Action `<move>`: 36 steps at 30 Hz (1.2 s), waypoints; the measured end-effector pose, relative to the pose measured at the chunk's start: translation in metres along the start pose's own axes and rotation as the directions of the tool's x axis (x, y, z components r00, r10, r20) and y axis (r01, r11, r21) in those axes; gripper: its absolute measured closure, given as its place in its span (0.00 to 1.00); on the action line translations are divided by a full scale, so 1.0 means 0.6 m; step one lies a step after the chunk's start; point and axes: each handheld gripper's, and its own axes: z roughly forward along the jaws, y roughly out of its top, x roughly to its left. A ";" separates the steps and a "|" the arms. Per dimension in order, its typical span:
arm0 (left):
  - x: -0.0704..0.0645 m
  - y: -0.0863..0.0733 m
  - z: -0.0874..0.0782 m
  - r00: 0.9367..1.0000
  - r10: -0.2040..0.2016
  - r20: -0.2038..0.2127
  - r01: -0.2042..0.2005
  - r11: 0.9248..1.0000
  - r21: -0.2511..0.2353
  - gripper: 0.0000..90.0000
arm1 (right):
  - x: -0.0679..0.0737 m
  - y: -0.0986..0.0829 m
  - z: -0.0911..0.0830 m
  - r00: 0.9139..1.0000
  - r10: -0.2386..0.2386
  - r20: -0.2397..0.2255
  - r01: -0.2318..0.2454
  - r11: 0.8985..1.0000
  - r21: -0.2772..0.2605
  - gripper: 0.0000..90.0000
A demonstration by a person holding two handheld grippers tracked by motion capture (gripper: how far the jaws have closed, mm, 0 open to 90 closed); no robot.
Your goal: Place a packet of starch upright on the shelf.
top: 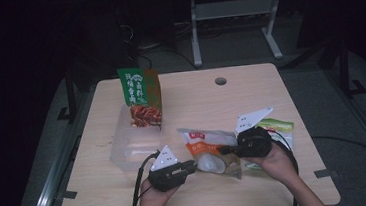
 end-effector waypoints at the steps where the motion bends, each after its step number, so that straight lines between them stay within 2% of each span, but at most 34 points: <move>1: 0.001 0.000 0.000 1.000 0.002 -0.001 -0.002 1.000 0.001 0.85 | -0.001 0.002 -0.003 1.000 0.000 0.008 0.000 1.000 -0.003 1.00; 6: -0.006 0.000 -0.001 1.000 0.005 0.000 -0.005 1.000 0.000 0.84 | -0.009 0.011 -0.016 0.999 0.007 0.032 -0.006 1.000 -0.012 1.00; 9: -0.010 0.000 -0.002 1.000 0.029 0.003 -0.029 1.000 0.007 0.83 | -0.013 0.019 -0.020 0.999 0.009 0.043 -0.009 1.000 -0.014 1.00; 16: -0.015 0.001 -0.003 0.999 0.035 0.028 -0.035 0.999 -0.003 0.77 | -0.019 0.052 -0.024 0.998 -0.010 0.055 0.012 1.000 -0.024 1.00; 18: -0.017 0.003 -0.004 0.998 0.051 0.028 -0.051 0.999 -0.002 0.75 | -0.022 0.062 -0.022 0.998 -0.010 0.055 0.012 1.000 -0.027 1.00; 20: -0.017 0.004 -0.002 0.998 0.045 0.040 -0.045 0.999 -0.011 0.72 | -0.024 0.070 -0.019 0.998 -0.014 0.058 0.016 0.999 -0.032 1.00; 22: -0.016 0.003 -0.002 0.997 0.068 0.044 -0.069 0.998 0.006 0.70 | -0.025 0.080 -0.017 0.998 -0.017 0.060 0.020 0.999 -0.036 1.00; 25: -0.017 0.003 -0.006 0.996 0.083 0.046 -0.083 0.997 0.003 0.66 | -0.029 0.093 -0.012 0.998 -0.028 0.057 0.030 0.998 -0.046 1.00; 30: -0.016 0.004 -0.011 0.995 0.086 0.041 -0.086 0.996 -0.003 0.60 | -0.035 0.113 0.001 0.998 -0.034 0.050 0.036 0.998 -0.050 1.00; 36: -0.021 0.006 -0.007 0.996 0.082 0.034 -0.082 0.997 0.001 0.48 | -0.039 0.138 0.011 0.998 -0.045 0.038 0.047 0.997 -0.062 1.00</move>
